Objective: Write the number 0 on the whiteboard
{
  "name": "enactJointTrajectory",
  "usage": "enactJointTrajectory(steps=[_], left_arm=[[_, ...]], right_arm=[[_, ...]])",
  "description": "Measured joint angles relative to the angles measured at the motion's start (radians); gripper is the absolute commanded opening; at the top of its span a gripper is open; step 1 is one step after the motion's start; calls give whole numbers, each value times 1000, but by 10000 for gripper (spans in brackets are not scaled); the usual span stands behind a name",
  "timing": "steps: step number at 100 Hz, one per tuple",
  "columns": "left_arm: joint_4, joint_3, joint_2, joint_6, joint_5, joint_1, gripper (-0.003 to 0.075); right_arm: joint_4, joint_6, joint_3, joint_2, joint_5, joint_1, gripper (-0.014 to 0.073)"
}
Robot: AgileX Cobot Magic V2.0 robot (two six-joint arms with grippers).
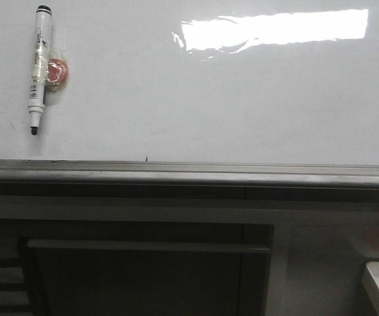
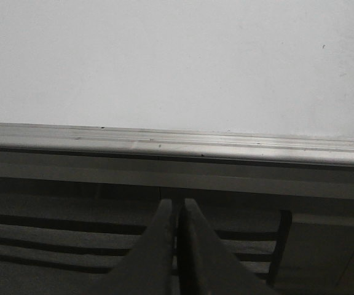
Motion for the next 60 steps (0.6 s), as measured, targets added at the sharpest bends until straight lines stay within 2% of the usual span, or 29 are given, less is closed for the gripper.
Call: enactJointTrajectory(steps=[36, 49, 60], left_arm=[[0, 0, 0, 0, -11, 0, -20], [-28, 0, 0, 0, -130, 0, -20], [-33, 0, 0, 0, -264, 0, -20]], right_arm=[[0, 0, 0, 0, 0, 0, -67], [0, 0, 0, 0, -53, 0, -67], [0, 0, 0, 0, -193, 0, -67]])
